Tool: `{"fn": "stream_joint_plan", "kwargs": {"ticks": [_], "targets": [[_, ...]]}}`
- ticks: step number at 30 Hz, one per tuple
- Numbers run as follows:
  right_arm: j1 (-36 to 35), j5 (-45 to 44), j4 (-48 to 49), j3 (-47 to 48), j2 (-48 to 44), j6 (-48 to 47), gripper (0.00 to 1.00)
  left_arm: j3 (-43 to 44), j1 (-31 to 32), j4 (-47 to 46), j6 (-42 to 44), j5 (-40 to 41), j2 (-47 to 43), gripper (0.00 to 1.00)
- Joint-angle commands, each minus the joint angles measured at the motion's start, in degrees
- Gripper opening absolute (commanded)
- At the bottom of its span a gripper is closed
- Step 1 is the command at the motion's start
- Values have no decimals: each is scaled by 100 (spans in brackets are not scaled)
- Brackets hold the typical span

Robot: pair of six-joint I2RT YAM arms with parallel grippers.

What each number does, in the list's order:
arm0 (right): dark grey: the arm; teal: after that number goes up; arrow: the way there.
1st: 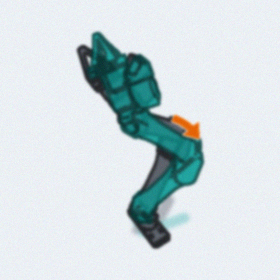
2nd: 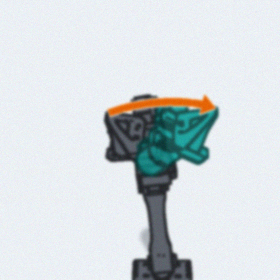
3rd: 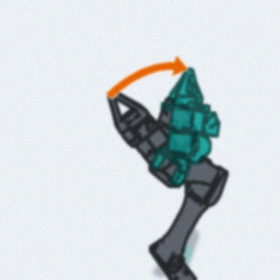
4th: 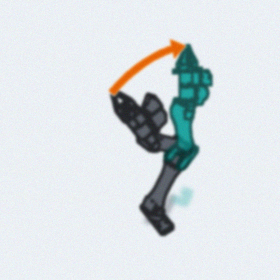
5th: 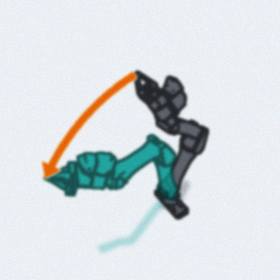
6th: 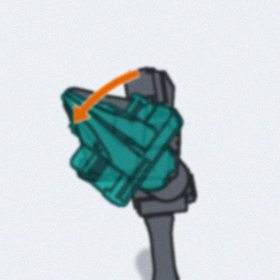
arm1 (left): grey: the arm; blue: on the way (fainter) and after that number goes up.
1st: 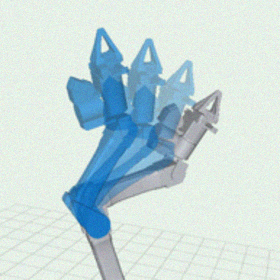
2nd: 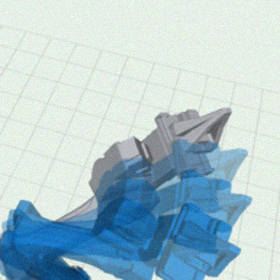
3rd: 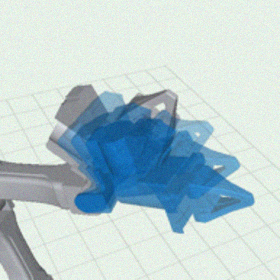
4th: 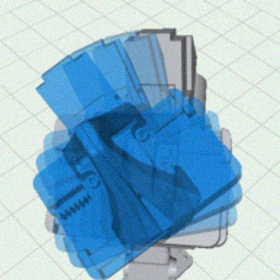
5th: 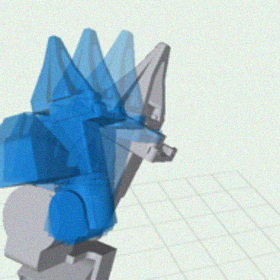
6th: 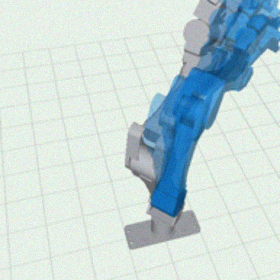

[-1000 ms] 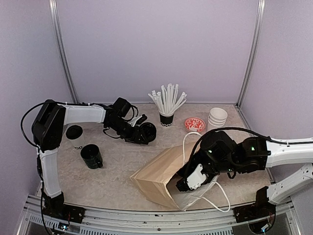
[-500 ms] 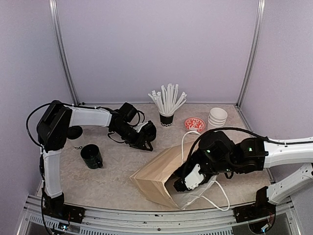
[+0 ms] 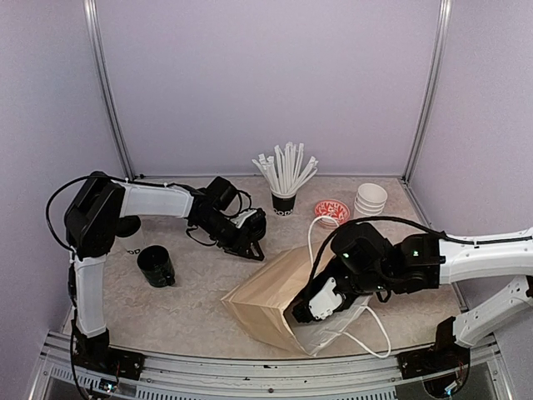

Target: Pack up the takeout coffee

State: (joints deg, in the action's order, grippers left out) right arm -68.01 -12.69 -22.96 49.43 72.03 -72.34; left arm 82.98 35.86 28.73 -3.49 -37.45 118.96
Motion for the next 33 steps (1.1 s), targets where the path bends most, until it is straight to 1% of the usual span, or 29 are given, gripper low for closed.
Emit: {"fn": "stream_joint_plan", "kwargs": {"ticks": [1, 9, 18, 27, 33], "targets": [[83, 43, 166, 59, 102, -49, 46, 178, 51, -52, 100, -208, 192, 56], [180, 83, 111, 215, 323, -59, 46, 159, 78, -52, 136, -335, 212, 55], [398, 206, -377, 761, 846, 171, 45, 70, 195, -56, 232, -498, 181, 55], [523, 536, -1765, 1919, 1632, 616, 43, 28, 179, 58, 287, -84, 36, 55], [538, 851, -2901, 2539, 2135, 861, 41, -84, -27, 40, 258, 208, -220, 56]]}}
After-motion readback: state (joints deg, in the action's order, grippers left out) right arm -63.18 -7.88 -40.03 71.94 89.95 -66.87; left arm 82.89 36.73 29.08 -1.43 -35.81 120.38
